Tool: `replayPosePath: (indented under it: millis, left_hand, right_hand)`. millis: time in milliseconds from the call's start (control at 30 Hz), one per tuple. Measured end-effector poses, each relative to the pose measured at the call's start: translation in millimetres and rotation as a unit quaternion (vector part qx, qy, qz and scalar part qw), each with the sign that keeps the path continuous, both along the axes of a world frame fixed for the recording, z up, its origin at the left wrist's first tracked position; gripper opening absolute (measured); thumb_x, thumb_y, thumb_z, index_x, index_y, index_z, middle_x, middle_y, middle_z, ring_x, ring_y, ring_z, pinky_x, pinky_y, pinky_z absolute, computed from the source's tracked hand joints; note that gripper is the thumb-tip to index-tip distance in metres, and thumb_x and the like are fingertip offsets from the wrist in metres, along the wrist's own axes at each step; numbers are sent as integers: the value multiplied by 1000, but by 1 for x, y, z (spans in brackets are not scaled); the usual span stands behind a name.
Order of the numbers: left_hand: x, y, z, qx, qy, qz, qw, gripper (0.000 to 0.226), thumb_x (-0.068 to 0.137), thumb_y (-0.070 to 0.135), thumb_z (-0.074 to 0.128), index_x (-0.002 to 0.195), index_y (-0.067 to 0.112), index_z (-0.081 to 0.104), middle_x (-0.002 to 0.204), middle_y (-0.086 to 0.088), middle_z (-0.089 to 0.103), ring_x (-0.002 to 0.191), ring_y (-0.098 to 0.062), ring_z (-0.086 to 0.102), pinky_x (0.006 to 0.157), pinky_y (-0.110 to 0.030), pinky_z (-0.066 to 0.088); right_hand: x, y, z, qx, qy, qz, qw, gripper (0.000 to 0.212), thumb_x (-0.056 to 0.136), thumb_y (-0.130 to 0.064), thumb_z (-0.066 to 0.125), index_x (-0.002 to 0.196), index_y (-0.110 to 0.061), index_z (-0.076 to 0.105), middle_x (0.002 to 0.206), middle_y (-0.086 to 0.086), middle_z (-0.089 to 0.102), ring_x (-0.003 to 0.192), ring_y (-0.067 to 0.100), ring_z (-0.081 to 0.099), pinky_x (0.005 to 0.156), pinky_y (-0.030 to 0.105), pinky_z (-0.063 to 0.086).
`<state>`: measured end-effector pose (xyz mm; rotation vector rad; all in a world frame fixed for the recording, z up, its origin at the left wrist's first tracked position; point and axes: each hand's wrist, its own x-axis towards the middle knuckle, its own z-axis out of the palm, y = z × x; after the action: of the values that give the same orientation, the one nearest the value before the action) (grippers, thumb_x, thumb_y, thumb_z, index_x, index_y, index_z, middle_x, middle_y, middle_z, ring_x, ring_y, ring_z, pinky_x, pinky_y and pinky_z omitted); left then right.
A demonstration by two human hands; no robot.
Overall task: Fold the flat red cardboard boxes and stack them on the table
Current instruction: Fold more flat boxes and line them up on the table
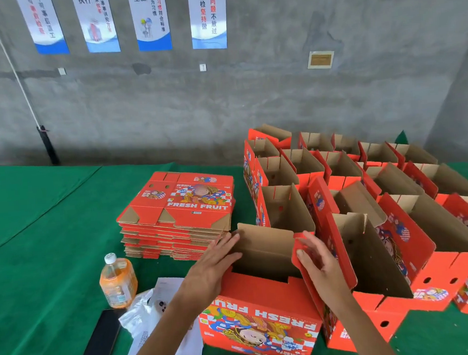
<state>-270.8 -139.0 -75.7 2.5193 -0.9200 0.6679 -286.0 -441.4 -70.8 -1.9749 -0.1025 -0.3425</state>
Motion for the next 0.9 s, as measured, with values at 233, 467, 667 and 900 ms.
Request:
replayPosePath:
  millis: [233,467,667,900]
  left_hand:
    - [-7,-16,-2,-191,95,-23,977,28,103,11,56,125,29,55,120,14,64,113,-7,65,97,-43,56]
    - [22,-21,13,-305,119,81,941,12,108,27,50,118,26,57,113,10,54,106,-10,57,89,-35,53]
    - [32,-12,3,-267,221,66,935,34,111,16,43,136,36,56,137,13,54,132,-6,45,116,-36,36]
    - [24,-13,-6,-158,270,89,946,51,107,56,35,157,48,29,165,25,24,149,4,23,122,-36,30]
  right_hand:
    - [8,-2,2,73,54,11,996,25,98,-42,62,109,-63,67,109,-34,69,107,-11,63,79,6,51]
    - [15,6,6,60,99,4,993,24,91,-68,61,104,-50,71,90,-19,73,90,-4,68,69,11,46]
    - [32,0,19,34,115,3,993,59,81,-81,60,60,-26,67,59,-5,63,58,9,66,60,16,47]
    - [51,-7,33,-14,242,22,970,80,60,-98,62,74,-19,62,63,3,59,65,25,68,70,31,48]
